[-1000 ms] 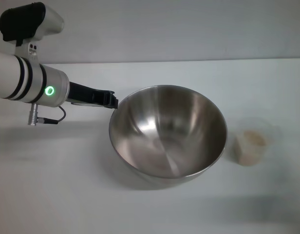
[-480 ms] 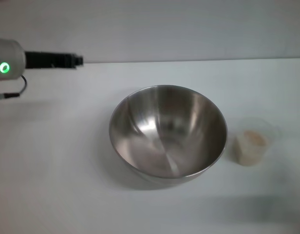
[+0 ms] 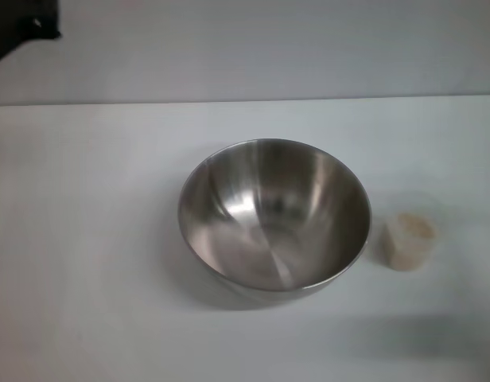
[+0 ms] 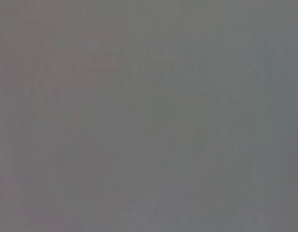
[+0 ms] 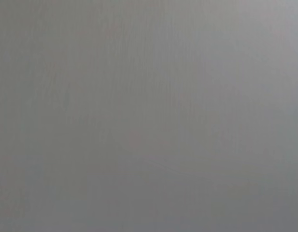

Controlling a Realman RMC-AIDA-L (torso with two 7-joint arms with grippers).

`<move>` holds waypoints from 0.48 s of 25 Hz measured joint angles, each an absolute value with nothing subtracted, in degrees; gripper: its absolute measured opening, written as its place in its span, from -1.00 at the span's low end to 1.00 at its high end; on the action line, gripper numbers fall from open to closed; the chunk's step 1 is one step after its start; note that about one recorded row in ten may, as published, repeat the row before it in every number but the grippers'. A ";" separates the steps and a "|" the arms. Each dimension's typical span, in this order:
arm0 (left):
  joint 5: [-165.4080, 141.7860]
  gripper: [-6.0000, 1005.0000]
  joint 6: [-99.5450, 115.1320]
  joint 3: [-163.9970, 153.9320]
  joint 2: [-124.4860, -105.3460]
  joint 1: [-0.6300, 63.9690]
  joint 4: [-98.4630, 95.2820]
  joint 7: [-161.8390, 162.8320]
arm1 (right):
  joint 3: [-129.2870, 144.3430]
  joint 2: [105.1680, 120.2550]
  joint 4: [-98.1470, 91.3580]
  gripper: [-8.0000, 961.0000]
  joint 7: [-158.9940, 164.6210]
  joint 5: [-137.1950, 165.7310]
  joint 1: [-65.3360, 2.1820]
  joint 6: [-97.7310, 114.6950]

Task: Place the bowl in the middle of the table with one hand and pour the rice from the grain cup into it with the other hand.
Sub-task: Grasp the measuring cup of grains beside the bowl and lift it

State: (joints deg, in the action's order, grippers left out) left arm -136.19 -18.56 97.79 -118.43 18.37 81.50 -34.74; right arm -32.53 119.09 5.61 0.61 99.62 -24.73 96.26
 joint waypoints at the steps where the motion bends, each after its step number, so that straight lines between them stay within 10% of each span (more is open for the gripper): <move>1: -136.20 -0.74 -14.28 96.20 -118.43 17.48 80.99 -35.65 | -32.52 119.10 5.56 0.11 0.61 99.61 -24.75 95.93; 12: -141.59 -0.73 52.07 75.52 -118.23 13.75 55.09 -18.39 | -32.51 119.23 7.18 0.11 0.61 99.57 -23.03 95.59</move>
